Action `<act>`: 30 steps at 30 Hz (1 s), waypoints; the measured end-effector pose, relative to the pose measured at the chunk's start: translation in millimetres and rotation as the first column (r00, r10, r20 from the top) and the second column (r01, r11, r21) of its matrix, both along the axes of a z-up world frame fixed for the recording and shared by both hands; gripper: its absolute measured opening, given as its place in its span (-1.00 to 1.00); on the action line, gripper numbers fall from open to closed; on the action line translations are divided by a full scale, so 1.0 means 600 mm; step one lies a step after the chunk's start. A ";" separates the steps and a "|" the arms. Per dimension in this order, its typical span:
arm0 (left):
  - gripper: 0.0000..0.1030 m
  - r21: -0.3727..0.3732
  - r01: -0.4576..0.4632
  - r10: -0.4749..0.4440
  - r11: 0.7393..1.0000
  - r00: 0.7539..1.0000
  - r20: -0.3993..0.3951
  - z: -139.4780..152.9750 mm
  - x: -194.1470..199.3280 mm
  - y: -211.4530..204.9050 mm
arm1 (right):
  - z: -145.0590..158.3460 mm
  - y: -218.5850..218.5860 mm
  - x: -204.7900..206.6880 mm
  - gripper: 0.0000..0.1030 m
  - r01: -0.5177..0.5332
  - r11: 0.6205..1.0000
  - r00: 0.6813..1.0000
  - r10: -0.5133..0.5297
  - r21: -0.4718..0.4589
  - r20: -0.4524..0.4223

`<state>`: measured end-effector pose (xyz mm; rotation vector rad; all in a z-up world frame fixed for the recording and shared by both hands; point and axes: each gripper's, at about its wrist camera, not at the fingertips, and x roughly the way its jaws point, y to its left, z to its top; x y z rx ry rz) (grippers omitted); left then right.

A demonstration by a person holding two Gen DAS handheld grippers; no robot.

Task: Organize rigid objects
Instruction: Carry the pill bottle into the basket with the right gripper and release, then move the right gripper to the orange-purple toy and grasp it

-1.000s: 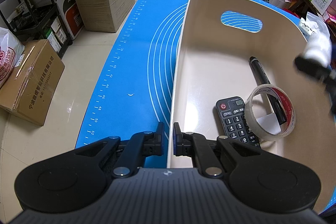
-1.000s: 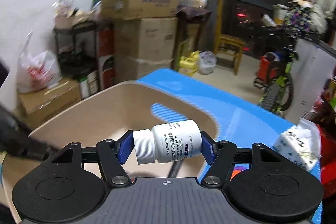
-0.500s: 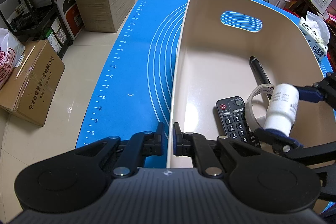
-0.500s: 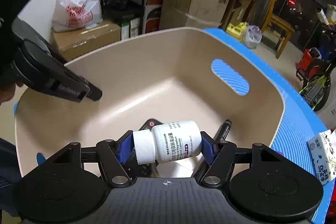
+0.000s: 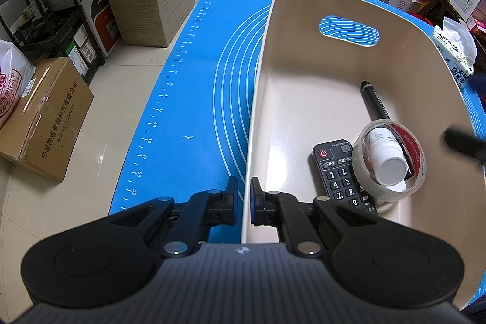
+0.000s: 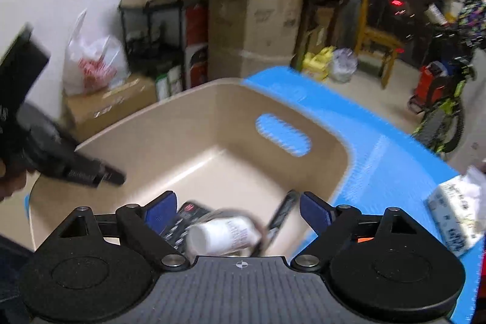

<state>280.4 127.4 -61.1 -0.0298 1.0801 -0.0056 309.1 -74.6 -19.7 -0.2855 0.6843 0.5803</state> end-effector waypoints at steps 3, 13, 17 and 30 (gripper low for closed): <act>-0.79 -0.001 0.000 0.000 1.000 1.000 0.000 0.000 0.000 0.000 | 0.020 -0.038 0.003 0.78 0.053 0.998 0.997 -0.054 0.025 0.058; -0.79 0.001 0.000 0.000 1.000 1.000 0.000 0.000 0.000 0.000 | 0.032 -0.168 0.025 0.85 0.247 0.968 0.958 -0.252 0.051 0.139; -0.79 0.004 0.001 -0.001 1.000 1.000 -0.001 0.000 0.000 0.001 | 0.003 -0.207 0.042 0.85 0.317 0.947 0.938 -0.320 0.049 0.131; -0.80 0.008 0.001 -0.001 1.000 1.000 -0.003 0.000 0.001 0.000 | -0.103 -0.227 0.114 0.85 0.393 0.919 0.918 -0.390 -0.036 0.068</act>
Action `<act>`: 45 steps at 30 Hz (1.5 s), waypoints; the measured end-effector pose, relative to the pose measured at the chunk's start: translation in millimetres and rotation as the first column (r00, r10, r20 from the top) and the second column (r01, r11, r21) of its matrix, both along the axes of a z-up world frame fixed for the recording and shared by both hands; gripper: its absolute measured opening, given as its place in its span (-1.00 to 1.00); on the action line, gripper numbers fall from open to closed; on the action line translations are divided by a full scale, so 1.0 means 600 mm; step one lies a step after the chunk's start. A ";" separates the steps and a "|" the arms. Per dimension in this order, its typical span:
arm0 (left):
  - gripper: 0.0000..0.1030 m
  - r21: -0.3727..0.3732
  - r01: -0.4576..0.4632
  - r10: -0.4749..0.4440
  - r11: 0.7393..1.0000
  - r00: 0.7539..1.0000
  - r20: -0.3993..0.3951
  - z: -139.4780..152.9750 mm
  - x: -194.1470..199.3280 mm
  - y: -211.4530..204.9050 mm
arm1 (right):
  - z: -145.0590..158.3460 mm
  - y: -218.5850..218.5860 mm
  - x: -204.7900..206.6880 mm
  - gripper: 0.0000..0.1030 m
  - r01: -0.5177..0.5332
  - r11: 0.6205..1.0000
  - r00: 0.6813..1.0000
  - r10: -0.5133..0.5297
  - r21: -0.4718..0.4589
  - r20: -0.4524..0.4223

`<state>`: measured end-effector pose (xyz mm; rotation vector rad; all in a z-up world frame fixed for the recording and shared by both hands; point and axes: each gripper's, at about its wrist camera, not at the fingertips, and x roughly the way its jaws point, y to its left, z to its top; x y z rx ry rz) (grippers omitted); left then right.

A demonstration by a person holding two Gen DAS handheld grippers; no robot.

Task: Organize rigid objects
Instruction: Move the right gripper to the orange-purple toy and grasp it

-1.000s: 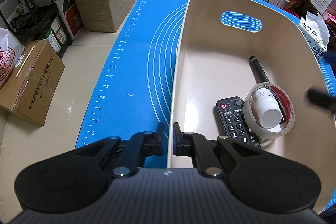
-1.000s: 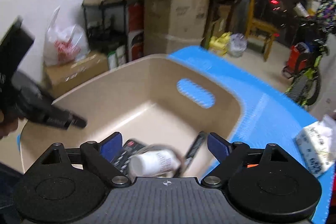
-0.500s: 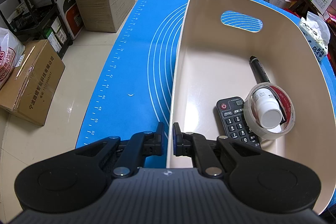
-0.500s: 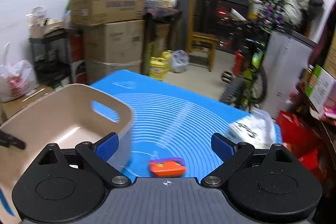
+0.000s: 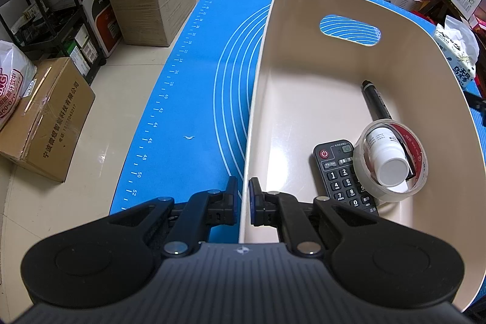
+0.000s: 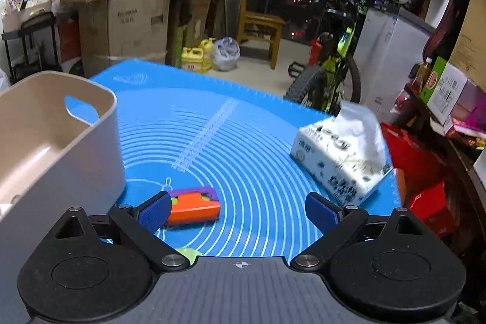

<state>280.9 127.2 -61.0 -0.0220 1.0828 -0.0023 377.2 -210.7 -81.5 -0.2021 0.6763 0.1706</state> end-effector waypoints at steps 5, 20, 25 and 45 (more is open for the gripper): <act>-0.80 0.000 0.001 -0.001 1.000 1.000 0.000 -0.001 0.000 0.001 | -0.034 0.003 0.024 0.86 0.007 0.999 0.999 -0.005 0.047 -0.037; -0.80 0.008 0.007 -0.007 1.000 1.000 0.001 -0.001 -0.001 0.000 | -0.097 0.072 0.069 0.86 -0.095 0.995 0.990 0.096 0.013 -0.102; -0.80 0.014 0.009 -0.009 1.000 1.000 0.002 -0.001 -0.002 -0.001 | -0.110 0.076 0.088 0.96 -0.052 0.999 0.989 0.051 0.000 -0.141; -0.84 0.023 0.015 -0.015 1.000 1.000 0.005 0.003 -0.002 -0.003 | -0.103 0.071 0.060 0.43 -0.079 0.995 0.990 0.086 0.057 -0.113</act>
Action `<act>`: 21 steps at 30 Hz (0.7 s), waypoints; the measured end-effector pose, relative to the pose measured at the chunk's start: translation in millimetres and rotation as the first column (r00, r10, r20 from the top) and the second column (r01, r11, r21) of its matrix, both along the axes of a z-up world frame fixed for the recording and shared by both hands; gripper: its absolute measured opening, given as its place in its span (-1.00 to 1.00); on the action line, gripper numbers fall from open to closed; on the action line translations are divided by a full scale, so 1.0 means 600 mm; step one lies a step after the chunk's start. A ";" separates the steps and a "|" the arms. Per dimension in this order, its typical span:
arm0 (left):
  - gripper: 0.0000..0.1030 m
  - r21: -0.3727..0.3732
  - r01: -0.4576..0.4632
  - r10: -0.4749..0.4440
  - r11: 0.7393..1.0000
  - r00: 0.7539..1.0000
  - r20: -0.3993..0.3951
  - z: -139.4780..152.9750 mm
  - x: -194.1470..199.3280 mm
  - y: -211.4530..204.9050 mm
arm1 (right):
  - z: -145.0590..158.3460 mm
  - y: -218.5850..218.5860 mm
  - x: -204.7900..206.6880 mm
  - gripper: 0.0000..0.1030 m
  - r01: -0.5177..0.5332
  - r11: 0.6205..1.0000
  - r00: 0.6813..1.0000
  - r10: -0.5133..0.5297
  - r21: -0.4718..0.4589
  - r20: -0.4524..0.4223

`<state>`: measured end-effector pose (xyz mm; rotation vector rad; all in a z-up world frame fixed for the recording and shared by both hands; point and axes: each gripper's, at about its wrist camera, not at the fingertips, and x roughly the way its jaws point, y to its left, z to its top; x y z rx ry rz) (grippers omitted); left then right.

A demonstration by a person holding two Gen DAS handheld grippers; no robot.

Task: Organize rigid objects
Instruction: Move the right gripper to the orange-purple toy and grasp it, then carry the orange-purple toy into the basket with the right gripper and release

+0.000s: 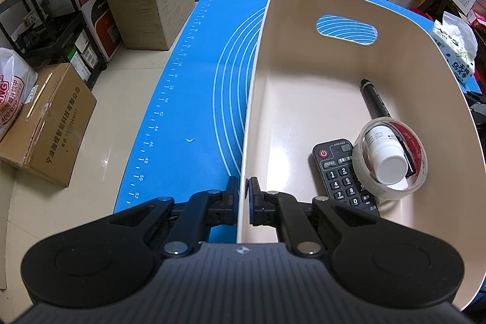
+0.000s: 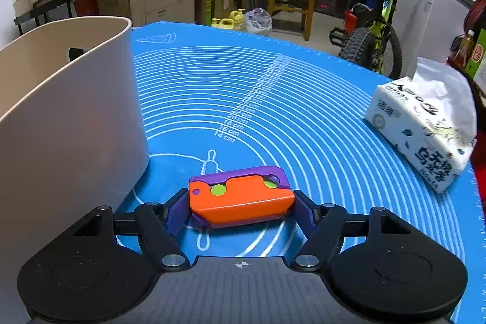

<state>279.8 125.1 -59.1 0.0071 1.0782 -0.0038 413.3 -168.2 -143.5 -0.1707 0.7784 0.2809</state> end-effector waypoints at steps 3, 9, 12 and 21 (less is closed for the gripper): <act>-0.85 -0.005 0.000 0.000 1.000 1.000 0.002 0.001 0.000 0.002 | 0.010 -0.011 -0.013 0.43 0.025 1.000 0.999 -0.025 -0.005 0.032; -0.85 -0.006 -0.001 0.001 1.000 1.000 0.001 0.002 0.001 0.002 | 0.050 -0.033 -0.040 0.43 0.059 0.998 0.993 -0.055 -0.036 0.104; -0.85 -0.007 -0.002 0.002 1.000 1.000 0.001 0.002 0.000 0.001 | 0.083 -0.041 -0.057 0.43 0.068 0.997 0.986 -0.060 -0.047 0.153; -0.86 -0.006 -0.005 0.005 1.000 1.000 0.004 0.003 0.000 -0.002 | 0.191 -0.032 -0.119 0.43 0.060 0.998 0.950 -0.061 0.012 0.307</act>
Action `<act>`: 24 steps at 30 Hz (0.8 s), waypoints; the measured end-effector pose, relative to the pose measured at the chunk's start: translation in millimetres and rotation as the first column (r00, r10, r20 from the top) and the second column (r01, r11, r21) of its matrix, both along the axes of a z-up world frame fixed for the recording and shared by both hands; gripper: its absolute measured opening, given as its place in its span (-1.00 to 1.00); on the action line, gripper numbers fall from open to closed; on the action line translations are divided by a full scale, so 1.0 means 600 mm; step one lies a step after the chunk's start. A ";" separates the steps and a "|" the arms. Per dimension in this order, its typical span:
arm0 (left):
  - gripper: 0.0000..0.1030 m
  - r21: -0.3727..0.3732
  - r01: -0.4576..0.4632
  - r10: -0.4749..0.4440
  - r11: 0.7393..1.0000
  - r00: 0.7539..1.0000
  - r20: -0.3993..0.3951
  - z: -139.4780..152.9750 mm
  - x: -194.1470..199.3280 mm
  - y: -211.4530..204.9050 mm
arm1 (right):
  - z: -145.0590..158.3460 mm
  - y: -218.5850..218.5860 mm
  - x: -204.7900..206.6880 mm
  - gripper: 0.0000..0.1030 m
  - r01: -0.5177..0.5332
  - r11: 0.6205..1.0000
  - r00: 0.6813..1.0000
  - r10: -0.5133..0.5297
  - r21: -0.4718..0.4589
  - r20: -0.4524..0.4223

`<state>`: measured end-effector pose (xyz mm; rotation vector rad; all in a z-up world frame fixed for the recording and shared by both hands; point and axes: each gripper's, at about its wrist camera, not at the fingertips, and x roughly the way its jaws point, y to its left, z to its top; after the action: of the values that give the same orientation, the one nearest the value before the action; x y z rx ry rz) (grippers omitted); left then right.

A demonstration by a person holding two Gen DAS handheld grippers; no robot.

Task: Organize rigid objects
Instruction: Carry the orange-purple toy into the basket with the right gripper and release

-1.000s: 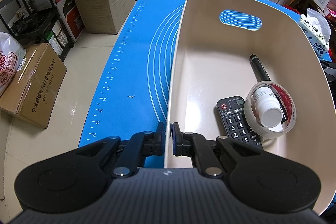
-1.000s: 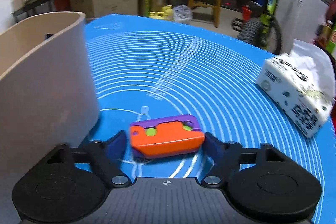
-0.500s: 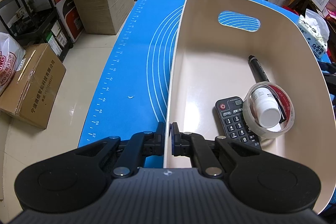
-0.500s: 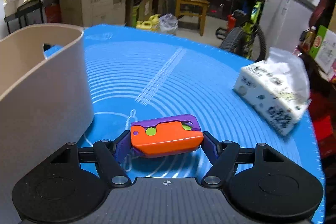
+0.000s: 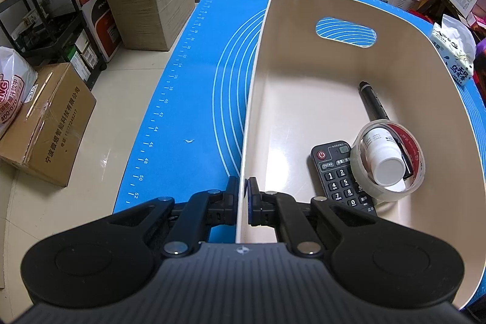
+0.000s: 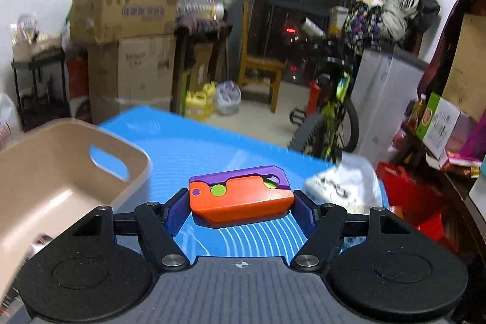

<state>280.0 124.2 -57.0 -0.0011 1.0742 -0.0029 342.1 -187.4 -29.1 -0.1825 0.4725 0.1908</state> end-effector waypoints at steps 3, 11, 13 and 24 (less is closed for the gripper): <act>-0.86 0.001 -0.001 0.001 1.000 1.000 0.000 0.000 0.000 -0.001 | 0.022 0.017 -0.018 0.43 -0.019 1.000 0.999 0.019 0.012 0.037; -0.86 0.001 0.000 0.000 1.000 1.000 0.000 0.000 0.000 -0.001 | 0.050 0.090 -0.048 0.43 -0.135 0.990 0.990 0.133 0.048 0.043; -0.86 0.000 0.000 0.000 1.000 1.000 0.000 0.000 0.000 -0.001 | 0.047 0.112 -0.053 0.43 -0.162 0.985 0.987 0.160 0.058 0.031; -0.86 -0.006 -0.001 0.001 1.000 1.000 0.005 0.003 -0.001 0.002 | -0.007 0.236 -0.062 0.43 -0.279 0.960 0.952 0.281 0.034 -0.121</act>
<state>279.3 125.5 -55.1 -0.0074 1.0696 -0.0048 305.0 -45.8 -33.3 -0.2219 0.5690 0.4867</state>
